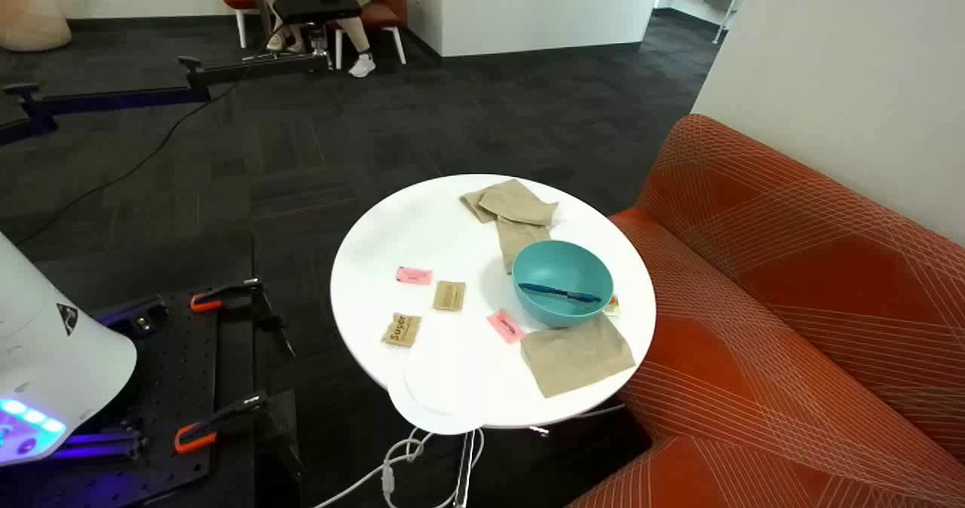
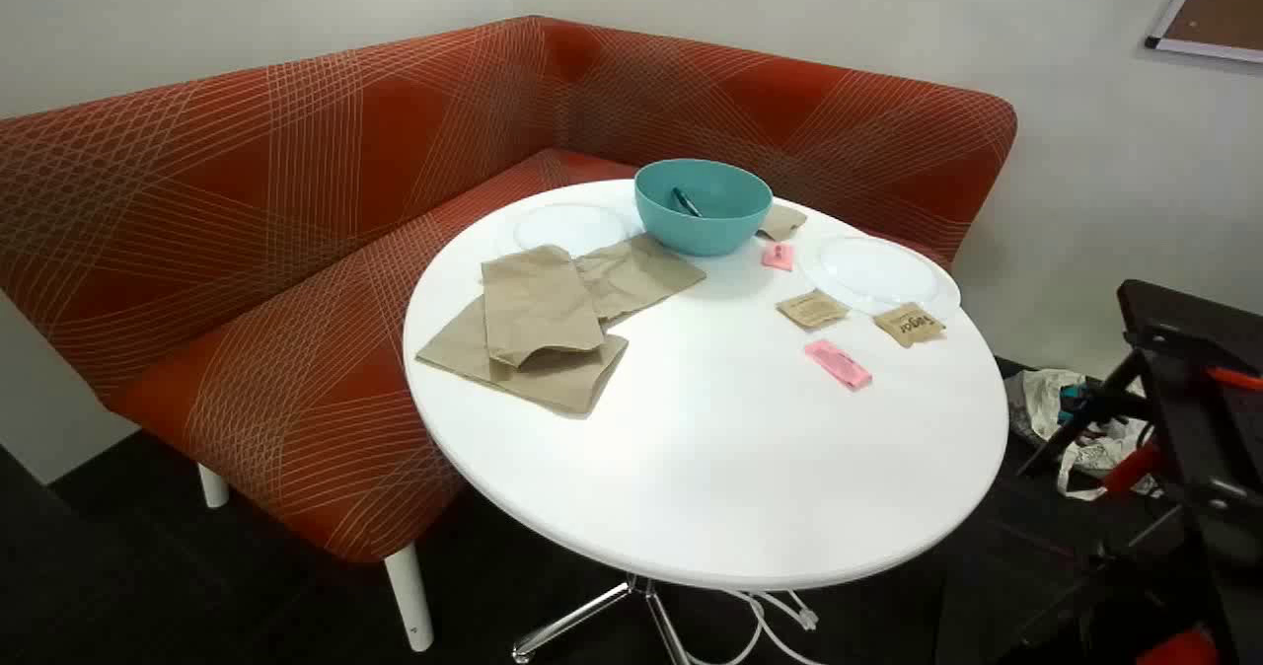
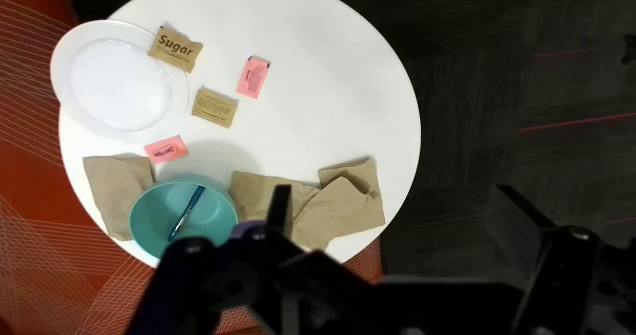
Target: Put the pen on the table
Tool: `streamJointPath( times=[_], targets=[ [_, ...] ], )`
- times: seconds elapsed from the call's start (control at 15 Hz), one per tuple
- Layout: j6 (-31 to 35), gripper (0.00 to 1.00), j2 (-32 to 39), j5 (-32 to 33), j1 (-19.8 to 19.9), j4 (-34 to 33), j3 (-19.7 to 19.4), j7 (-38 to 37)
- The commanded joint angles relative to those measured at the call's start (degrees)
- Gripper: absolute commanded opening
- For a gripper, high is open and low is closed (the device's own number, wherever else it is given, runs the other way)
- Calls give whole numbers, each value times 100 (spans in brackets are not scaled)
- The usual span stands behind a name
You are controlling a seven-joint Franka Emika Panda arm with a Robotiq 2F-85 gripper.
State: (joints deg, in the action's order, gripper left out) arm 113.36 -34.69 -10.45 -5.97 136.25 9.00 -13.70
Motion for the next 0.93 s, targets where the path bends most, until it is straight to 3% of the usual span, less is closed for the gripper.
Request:
streamJointPath(
  times=[0.0,0.33,0.87],
  targets=[
    [-11,100,2,-3,10,-10,6,4],
    [-11,100,2,-3,10,-10,6,4],
    [495,100,1048,732,616,-394,-78,-240]
  ],
)
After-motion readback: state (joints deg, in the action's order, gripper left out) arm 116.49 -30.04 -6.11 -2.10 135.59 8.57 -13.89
